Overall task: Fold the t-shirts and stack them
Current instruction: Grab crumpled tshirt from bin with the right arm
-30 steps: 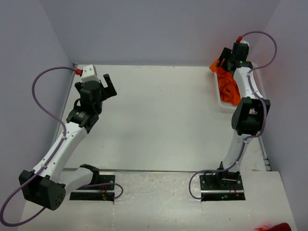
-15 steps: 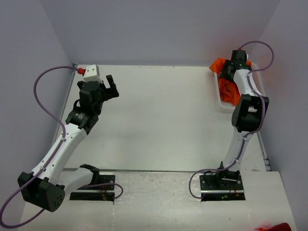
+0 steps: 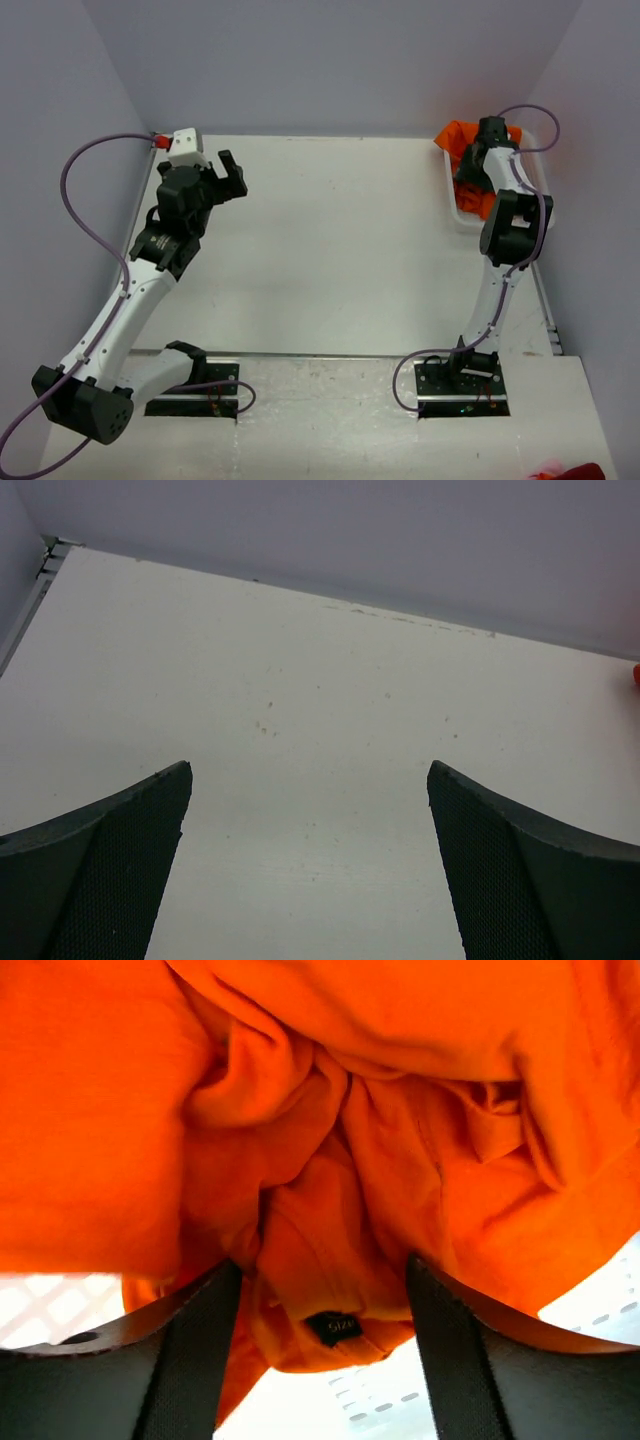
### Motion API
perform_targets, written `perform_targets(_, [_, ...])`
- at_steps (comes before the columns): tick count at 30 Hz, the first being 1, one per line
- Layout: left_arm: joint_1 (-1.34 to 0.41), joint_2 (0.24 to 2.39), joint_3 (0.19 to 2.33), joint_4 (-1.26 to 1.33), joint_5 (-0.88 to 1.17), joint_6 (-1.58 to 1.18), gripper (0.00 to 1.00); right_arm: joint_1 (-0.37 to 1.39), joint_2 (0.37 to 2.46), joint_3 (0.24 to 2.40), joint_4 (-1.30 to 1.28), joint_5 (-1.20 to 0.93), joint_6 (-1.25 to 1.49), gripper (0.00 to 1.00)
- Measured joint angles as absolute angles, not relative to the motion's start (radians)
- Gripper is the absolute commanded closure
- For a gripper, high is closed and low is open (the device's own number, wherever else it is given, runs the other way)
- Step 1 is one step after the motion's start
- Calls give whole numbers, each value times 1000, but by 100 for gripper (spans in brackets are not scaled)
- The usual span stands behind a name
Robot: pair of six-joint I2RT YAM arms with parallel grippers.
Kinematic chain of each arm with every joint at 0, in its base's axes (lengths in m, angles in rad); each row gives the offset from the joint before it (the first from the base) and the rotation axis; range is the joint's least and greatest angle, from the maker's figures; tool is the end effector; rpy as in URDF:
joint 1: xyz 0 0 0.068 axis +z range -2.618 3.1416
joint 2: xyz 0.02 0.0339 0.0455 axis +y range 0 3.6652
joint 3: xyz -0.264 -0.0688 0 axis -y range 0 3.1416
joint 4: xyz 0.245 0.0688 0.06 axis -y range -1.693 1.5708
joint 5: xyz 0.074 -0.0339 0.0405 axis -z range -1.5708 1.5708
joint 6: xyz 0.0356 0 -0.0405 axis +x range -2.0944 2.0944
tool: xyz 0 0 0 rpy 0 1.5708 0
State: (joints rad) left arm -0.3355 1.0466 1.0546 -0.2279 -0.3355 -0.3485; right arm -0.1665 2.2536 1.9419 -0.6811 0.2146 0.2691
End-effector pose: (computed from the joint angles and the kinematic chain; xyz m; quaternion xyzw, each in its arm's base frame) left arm 0.2280 -0.0671 0.3805 -0.1094 0.7688 -0.0840 0.6245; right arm 0.4895 -0.0899 0.2092 0.2357 0.9239 -0.0880 0.2882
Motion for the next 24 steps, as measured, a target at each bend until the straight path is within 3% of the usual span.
perform_targets(2, [-336, 1040, 1055, -228, -331, -348, 0, -168, 2272, 1949, -694, 213, 269, 46])
perform_targets(3, [-336, 1039, 1055, -229, -328, -348, 0, -168, 2279, 1949, -697, 213, 271, 60])
perform_targets(4, [-336, 1038, 1055, -230, -327, -348, 0, -168, 2284, 1950, -700, 214, 270, 81])
perform_targets(6, [-336, 1037, 1057, -235, -324, -348, 0, -167, 2292, 1956, -706, 215, 271, 100])
perform_targets(14, [-340, 1038, 1057, -253, -303, -349, 0, -162, 2288, 1985, -702, 219, 275, 100])
perform_targets(17, [-350, 1045, 1057, -253, -294, -353, 5, -154, 2255, 1972, -677, 219, 267, 100])
perform_targets(20, [-361, 1075, 1059, -254, -290, -356, 0, -133, 2196, 1968, -629, 222, 245, 100])
perform_targets(24, [-369, 1146, 1067, -269, -297, -364, 0, -67, 2021, 1877, -466, 249, 166, 100])
